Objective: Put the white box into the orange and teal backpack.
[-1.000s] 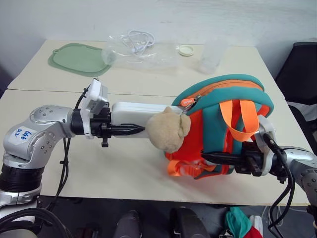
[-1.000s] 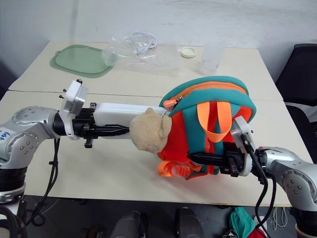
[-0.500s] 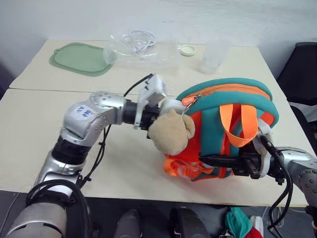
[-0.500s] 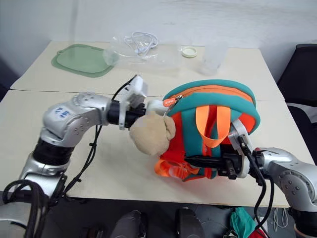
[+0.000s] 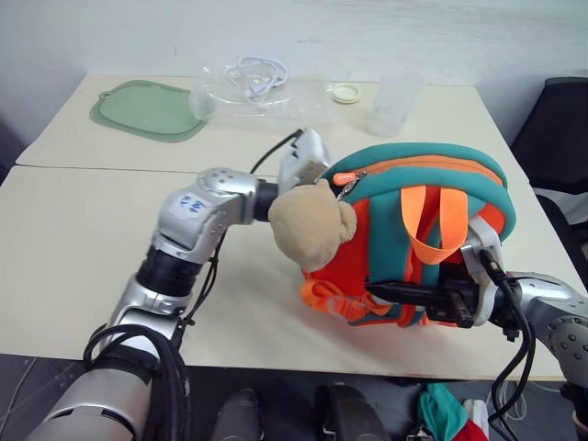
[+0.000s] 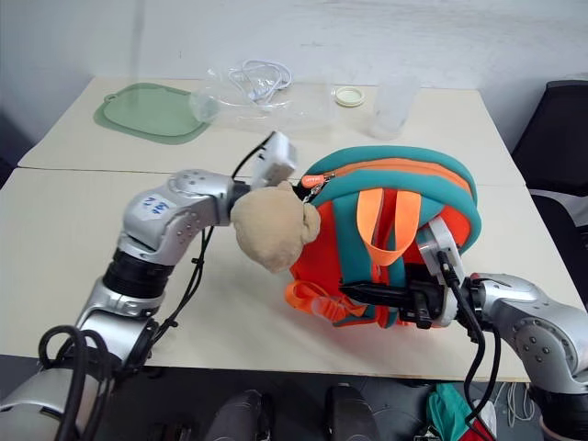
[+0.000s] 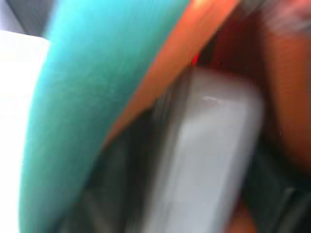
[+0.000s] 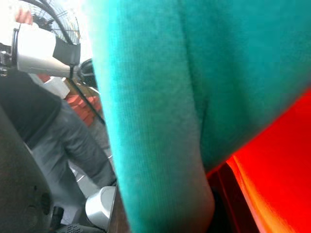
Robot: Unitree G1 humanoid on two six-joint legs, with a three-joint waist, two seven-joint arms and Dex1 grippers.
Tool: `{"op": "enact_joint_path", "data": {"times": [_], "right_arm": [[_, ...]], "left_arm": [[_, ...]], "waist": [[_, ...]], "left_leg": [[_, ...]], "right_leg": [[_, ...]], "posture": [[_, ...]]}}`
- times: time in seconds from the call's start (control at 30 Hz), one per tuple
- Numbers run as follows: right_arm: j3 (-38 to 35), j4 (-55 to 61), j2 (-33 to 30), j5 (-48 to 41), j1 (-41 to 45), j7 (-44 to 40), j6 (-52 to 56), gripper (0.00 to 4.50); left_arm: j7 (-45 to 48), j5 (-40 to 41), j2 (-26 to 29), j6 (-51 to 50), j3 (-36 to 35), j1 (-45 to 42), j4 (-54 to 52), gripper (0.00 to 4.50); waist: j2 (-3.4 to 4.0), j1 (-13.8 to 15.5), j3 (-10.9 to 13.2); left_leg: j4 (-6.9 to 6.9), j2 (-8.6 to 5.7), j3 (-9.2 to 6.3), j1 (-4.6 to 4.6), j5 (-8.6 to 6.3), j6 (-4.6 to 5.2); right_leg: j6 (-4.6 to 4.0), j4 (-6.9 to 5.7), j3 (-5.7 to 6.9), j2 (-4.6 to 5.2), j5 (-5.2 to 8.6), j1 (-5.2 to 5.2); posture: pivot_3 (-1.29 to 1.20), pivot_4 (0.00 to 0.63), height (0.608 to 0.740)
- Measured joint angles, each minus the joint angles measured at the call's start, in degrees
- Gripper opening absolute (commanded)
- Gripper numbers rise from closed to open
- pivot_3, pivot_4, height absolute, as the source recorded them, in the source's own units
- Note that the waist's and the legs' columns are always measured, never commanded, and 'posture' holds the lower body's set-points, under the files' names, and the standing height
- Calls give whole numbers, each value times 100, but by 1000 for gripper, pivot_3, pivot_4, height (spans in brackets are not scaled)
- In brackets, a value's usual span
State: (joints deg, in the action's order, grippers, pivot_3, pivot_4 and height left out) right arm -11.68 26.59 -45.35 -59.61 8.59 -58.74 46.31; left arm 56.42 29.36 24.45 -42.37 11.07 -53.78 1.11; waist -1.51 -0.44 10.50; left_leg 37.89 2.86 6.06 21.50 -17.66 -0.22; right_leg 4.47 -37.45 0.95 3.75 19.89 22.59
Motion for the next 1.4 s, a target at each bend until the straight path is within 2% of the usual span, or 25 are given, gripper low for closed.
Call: {"op": "enact_joint_path", "data": {"times": [0.1, 0.23, 0.37, 0.43, 0.5, 0.6, 0.87, 0.97, 1.13, 1.3, 1.4], "right_arm": [[-11, -2, 41, 3, -30, 93, -41, 39], [-10, -8, 43, 27, -65, 122, -126, 39], [-15, -22, 71, 80, -83, 192, -207, 39], [-16, -34, 81, 126, -86, 205, -256, 39], [-16, -48, 81, 137, -89, 199, -268, 39], [-16, -150, 81, 156, -84, 168, -308, 39], [24, -285, 81, 229, 33, 38, -352, 39], [31, -376, 81, 268, 92, 12, -354, 39], [70, -429, 123, 313, 152, -19, -370, 39], [72, -429, 181, 335, 115, -10, -377, 39], [72, -427, 265, 387, 92, 43, -399, 39]], "left_arm": [[539, 153, 437, 241, -444, 11, 171, 4017], [1385, 516, 1182, 24, -665, 135, 98, 4017], [1954, 517, 1832, 287, -811, 743, 68, 4017], [2019, 545, 2087, 241, -1023, 988, 173, 4382], [2023, 651, 2257, 155, -1258, 1148, 124, 4500], [1832, 761, 2201, 138, -1506, 1289, -171, 4500], [977, 1183, 1029, -169, -1263, 1122, -1090, 4500], [852, 1298, 772, -258, -1119, 1054, -1265, 3943], [690, 1385, 311, -245, -983, 1058, -1371, 2360], [729, 1532, 491, -280, -1013, 1185, -1421, 957], [749, 1551, 751, -314, -1146, 1192, -1354, 374]], "waist": [[0, 17, 0], [0, 22, 0], [0, 5, 0], [0, 4, 1], [0, 10, 0], [-1, 56, 0], [-1, 22, 0], [0, 8, 0], [-1, 22, 0], [-1, 16, 0], [-1, 13, 0]], "left_leg": [[1, -1, -1, 0, 0, -1], [2, -4, -1, 2, -2, 0], [2, -1, 0, 0, -2, 1], [2, 0, -2, 0, -2, 1], [2, -1, -3, 1, -5, 5], [4, -9, -11, 2, -8, 11], [10, -12, -12, 4, -10, 13], [10, -9, -10, 2, -9, 11], [10, -9, -10, 2, -8, 10], [10, -7, -11, 1, -7, 8], [10, -7, -10, 0, -7, 8]], "right_leg": [[0, 0, 1, 1, 0, 0], [0, 3, 2, 4, 0, -2], [-2, 0, 0, 3, 1, -1], [-4, -1, 2, 3, 2, 0], [-4, 0, 2, 6, 2, -1], [-4, 3, 7, 19, 2, -9], [2, 1, 7, 19, -1, -11], [2, -1, 3, 13, -1, -10], [2, 0, 2, 12, -1, -10], [2, 0, 2, 10, -1, -10], [2, 0, 2, 10, -1, -10]], "posture": [[0, 150, 740], [0, 150, 740], [0, 150, 740], [0, 150, 740], [0, 150, 740], [0, 150, 740], [0, 150, 740], [0, 150, 740], [0, 150, 740], [0, 150, 740], [0, 150, 740]]}}
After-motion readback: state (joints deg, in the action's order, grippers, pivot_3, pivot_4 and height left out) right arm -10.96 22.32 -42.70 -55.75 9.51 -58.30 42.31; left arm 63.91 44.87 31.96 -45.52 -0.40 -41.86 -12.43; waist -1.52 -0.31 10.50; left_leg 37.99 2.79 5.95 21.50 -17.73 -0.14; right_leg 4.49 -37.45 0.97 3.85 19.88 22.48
